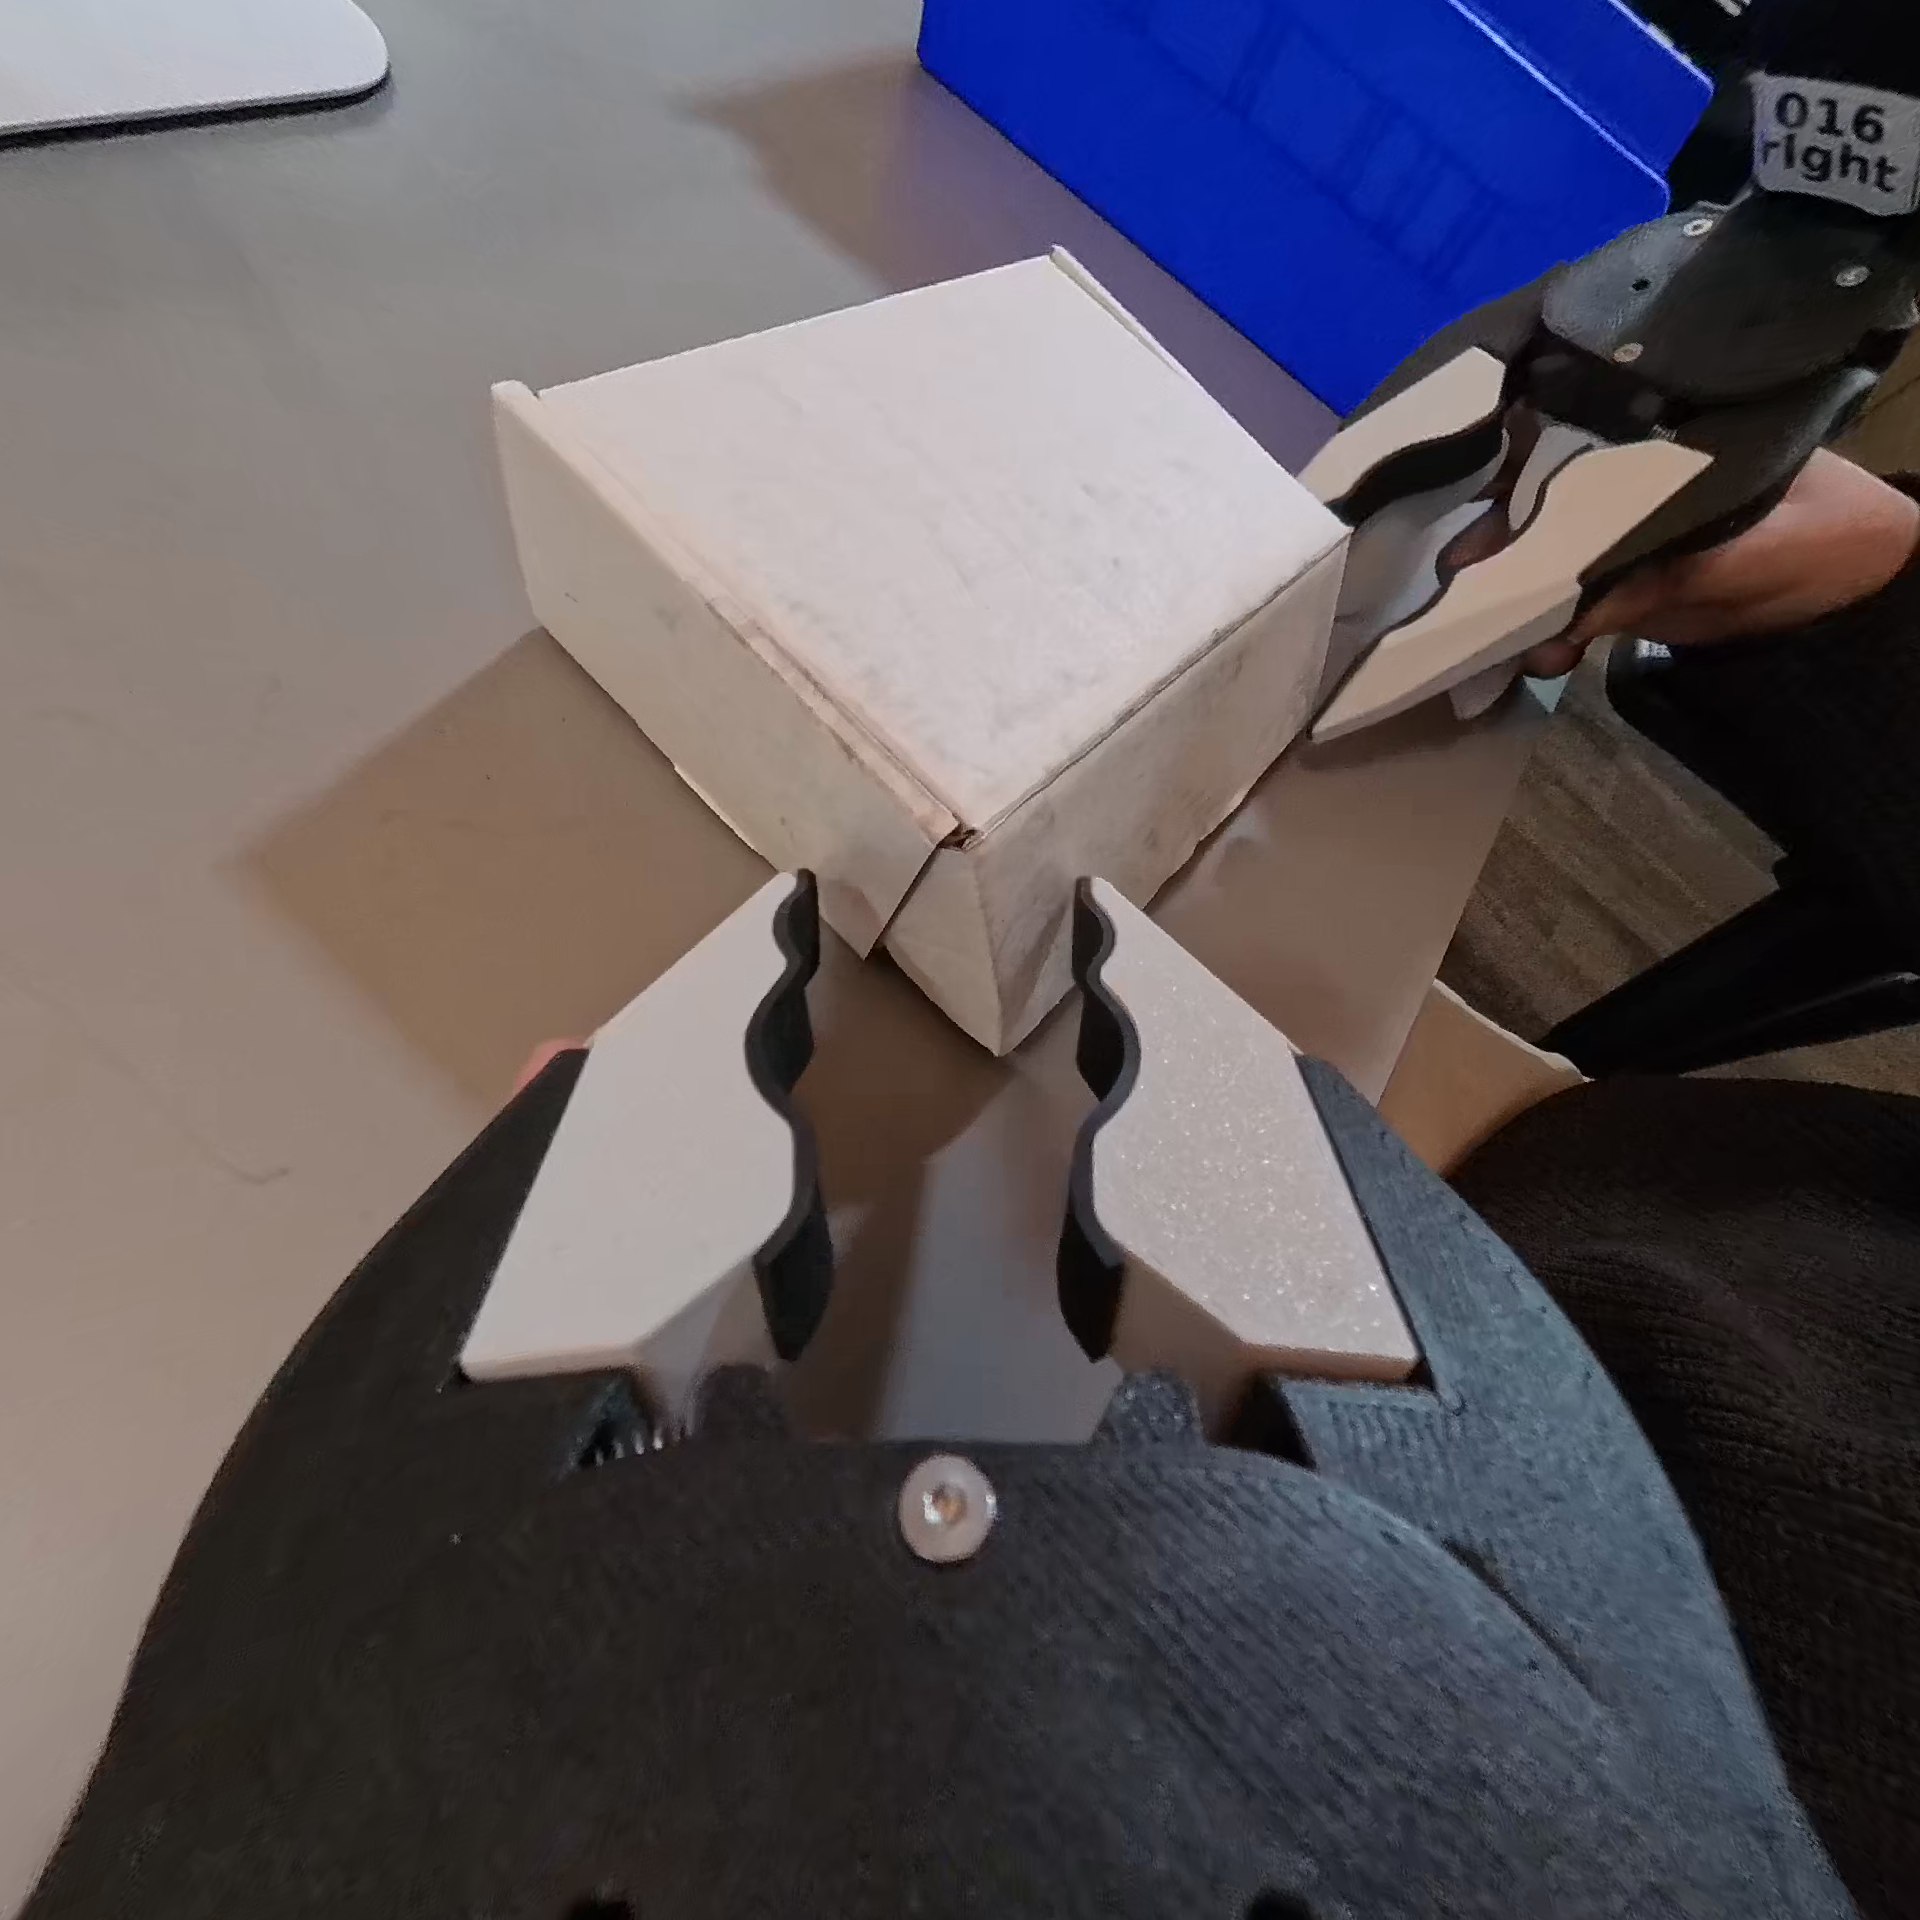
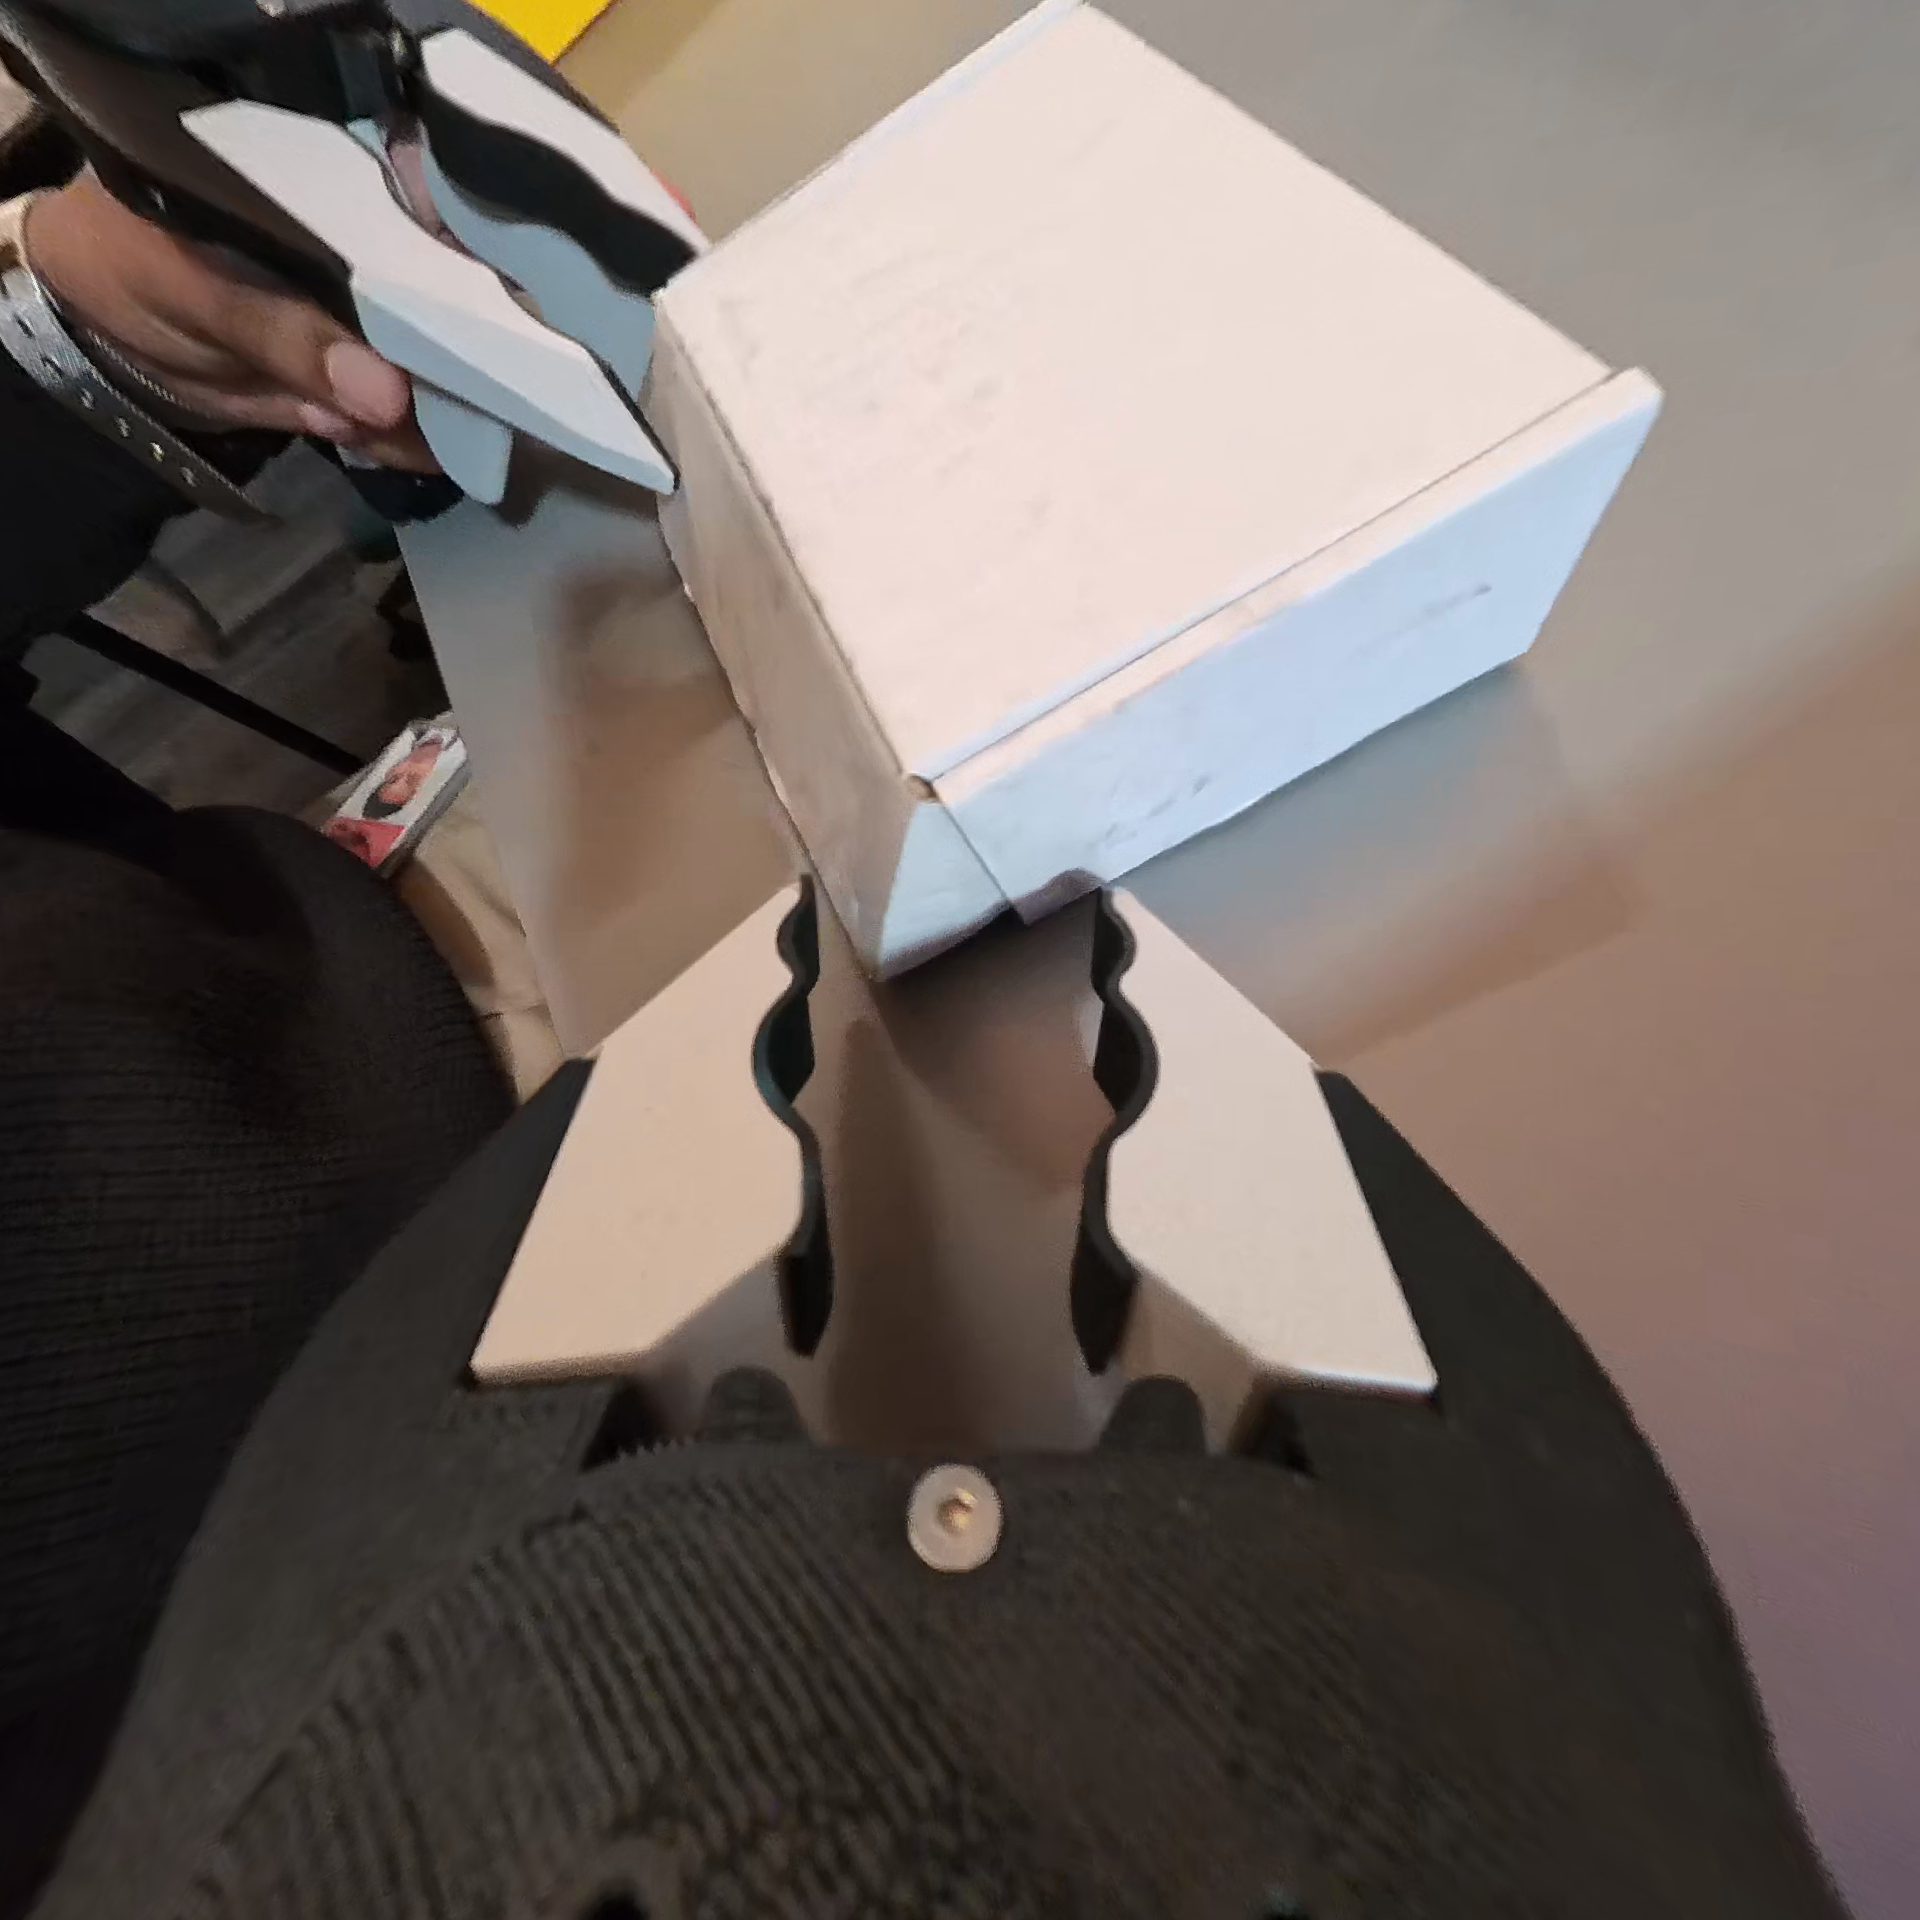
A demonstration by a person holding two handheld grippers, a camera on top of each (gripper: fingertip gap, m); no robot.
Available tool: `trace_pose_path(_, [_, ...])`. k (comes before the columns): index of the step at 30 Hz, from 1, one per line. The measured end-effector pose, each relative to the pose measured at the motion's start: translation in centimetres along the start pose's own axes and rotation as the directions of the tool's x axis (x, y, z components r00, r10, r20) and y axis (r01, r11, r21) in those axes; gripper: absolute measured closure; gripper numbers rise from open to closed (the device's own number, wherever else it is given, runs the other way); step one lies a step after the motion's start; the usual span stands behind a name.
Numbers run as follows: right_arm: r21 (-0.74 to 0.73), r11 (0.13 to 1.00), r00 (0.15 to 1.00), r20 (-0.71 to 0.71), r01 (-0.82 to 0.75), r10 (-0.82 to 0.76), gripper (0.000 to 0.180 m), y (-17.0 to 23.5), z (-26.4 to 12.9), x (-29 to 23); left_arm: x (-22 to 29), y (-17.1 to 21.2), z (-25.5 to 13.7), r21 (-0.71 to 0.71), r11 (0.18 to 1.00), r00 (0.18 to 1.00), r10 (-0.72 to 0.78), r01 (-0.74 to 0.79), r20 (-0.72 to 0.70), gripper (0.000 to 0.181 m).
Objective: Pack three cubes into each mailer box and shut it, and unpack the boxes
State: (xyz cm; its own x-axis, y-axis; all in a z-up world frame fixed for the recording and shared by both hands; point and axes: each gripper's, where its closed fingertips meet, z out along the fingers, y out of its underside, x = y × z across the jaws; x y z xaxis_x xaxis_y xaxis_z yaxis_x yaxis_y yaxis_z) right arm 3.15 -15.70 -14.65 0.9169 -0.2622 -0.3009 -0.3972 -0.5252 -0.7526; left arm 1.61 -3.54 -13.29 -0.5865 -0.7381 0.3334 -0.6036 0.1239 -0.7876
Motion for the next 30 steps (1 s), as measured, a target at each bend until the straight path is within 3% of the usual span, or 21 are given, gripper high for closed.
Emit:
trace_pose_path(6, [-0.021, 0.999, 1.0, -0.01, 0.029, -0.029, 0.133, 0.3, 0.2, -0.2, 0.7, 1.7, 0.6, -0.106, 0.994, 0.999, -0.025, 0.02, -0.044, 0.125])
trace_pose_path(16, [-0.025, 0.999, 0.999, -0.029, 0.037, -0.038, 0.139, 0.2, 0.3, 0.0, 0.2, 1.9, 0.8, -0.123, 0.992, 1.0, -0.018, 0.019, 0.009, 0.136])
trace_pose_path(30, [-0.095, 0.989, 0.982, -0.14, 0.11, -0.123, 0.161, 0.6, 0.2, 1.0, -0.6, 1.9, 0.9, -0.15, 0.983, 0.984, 0.128, -0.109, 0.124, 0.154])
